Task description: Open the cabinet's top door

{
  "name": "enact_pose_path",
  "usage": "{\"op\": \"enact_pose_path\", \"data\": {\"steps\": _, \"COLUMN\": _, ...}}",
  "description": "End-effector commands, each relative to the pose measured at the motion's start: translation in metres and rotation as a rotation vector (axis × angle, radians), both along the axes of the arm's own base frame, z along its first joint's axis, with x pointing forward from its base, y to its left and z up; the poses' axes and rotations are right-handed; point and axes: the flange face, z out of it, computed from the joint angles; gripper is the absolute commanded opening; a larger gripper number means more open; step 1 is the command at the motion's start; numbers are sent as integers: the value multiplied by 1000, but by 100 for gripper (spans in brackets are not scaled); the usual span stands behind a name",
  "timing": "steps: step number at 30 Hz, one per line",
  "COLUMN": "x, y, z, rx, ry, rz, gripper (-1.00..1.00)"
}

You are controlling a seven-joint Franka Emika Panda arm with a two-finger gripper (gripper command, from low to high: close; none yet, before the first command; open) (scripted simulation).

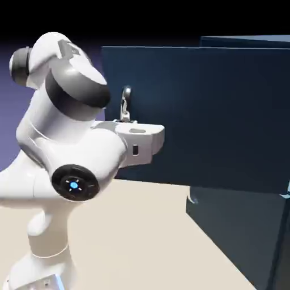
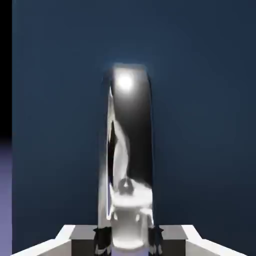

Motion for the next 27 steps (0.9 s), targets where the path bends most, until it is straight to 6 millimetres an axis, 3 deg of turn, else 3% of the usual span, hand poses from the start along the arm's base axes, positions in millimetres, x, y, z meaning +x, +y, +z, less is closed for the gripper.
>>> {"op": "enact_pose_path", "data": {"steps": 1, "x": -1, "y": -8, "z": 0, "rx": 0, "ry": 0, "rz": 18, "gripper": -100}}
{"op": "enact_pose_path", "data": {"steps": 13, "x": -6, "y": -110, "z": 0, "rx": 0, "ry": 0, "rz": 261, "gripper": -100}}
{"op": "enact_pose_path", "data": {"steps": 26, "x": 13, "y": -208, "z": 0, "rx": 0, "ry": 0, "rz": 498, "gripper": -100}}
{"op": "enact_pose_path", "data": {"steps": 27, "x": 13, "y": -208, "z": 0, "rx": 0, "ry": 0, "rz": 498, "gripper": 100}}
